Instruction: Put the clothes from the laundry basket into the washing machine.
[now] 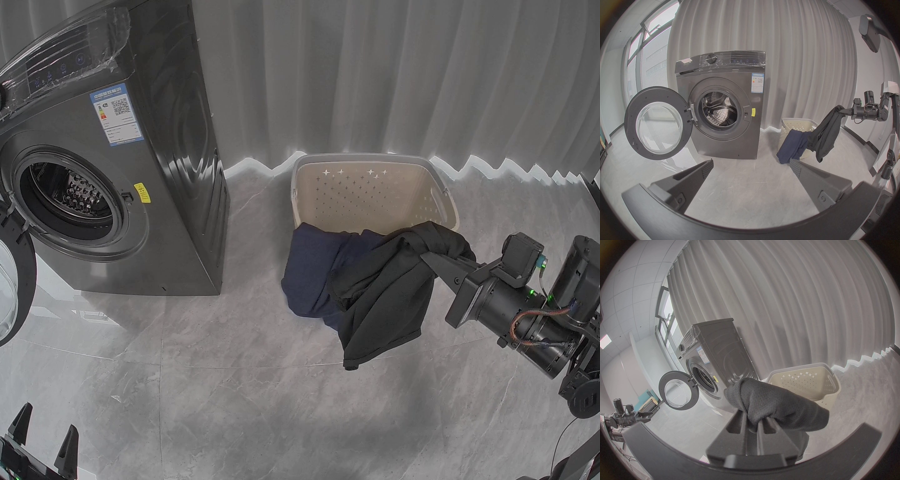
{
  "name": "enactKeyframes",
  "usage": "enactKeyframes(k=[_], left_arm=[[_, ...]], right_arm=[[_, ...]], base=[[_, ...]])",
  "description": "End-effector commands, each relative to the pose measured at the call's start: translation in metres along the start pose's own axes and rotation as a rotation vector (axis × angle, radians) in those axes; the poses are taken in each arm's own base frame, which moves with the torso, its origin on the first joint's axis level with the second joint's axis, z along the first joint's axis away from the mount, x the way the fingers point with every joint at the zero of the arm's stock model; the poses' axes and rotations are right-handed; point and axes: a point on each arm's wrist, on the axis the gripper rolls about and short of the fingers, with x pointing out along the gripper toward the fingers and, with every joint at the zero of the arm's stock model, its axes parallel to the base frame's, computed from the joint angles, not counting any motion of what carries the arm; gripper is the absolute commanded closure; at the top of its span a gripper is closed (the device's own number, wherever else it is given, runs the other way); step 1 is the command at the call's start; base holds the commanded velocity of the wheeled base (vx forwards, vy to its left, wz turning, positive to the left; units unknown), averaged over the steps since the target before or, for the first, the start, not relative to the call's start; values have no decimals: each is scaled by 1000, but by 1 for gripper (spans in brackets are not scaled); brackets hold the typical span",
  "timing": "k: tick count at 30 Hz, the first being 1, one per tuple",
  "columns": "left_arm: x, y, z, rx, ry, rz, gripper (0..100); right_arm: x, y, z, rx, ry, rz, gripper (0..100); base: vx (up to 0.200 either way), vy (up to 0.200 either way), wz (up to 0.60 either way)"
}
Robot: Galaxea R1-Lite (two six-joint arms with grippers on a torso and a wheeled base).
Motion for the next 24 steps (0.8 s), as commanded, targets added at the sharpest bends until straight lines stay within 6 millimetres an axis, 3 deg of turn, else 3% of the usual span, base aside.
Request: enactKeyframes(k=[1, 14, 20, 24], left_arm=[[1, 0, -5, -1, 9, 1, 0], [1, 0, -5, -1, 9, 1, 0], [1, 0, -5, 7, 9, 1, 0], [1, 0, -5, 4, 8, 1, 0]], right_arm=[[0, 1, 1, 1, -4, 4, 100], [0, -2, 2, 2, -10, -6, 100], [-1, -3, 4, 1, -14, -12, 100], [-1, -4, 3, 1, -13, -17, 100]], base=[[0, 200, 0], [0, 200, 0], [0, 0, 0], [-200, 0, 0]])
